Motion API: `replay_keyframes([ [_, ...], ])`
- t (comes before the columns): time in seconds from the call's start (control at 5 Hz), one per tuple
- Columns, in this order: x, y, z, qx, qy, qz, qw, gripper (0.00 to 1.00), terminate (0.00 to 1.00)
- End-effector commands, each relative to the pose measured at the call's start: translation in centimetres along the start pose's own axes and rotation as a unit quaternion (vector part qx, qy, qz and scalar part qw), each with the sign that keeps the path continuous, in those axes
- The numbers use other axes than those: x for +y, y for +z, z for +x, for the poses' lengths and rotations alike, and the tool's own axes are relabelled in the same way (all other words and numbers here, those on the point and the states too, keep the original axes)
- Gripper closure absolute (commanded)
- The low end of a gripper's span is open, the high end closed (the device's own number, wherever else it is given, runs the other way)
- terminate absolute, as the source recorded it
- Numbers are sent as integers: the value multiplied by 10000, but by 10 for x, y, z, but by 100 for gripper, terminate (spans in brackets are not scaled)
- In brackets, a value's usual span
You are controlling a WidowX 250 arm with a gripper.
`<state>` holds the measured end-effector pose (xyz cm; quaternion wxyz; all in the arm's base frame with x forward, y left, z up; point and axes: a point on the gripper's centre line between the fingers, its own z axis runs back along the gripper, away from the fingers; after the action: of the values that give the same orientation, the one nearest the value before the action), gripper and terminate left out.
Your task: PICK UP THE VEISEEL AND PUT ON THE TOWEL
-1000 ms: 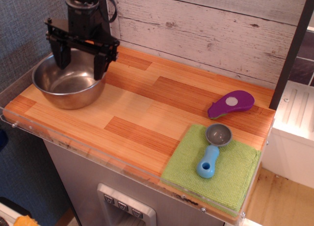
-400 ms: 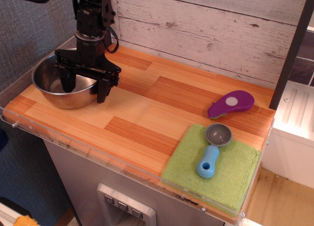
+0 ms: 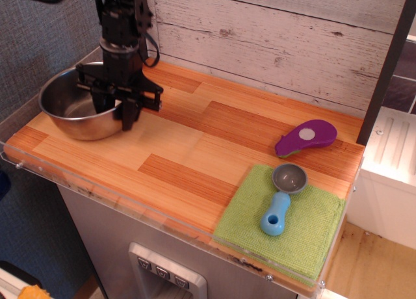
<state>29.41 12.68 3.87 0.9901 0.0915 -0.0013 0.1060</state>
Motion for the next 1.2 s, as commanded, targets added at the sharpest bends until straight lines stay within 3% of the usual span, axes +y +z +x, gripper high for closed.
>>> replay_keyframes([
  [0.0, 9, 65, -9, -1487, -706, -343, 9858, 100, 0],
  [0.2, -12, 77, -1, -1512, -995, -599, 9817, 100, 0],
  [0.6, -95, 89, 23, -1289, -1612, -634, 9764, 100, 0],
  [0.8, -132, 84, 29, -1095, -1626, -591, 9788, 100, 0],
  [1.0, -146, 75, 36, -925, -1482, -519, 9833, 100, 0],
])
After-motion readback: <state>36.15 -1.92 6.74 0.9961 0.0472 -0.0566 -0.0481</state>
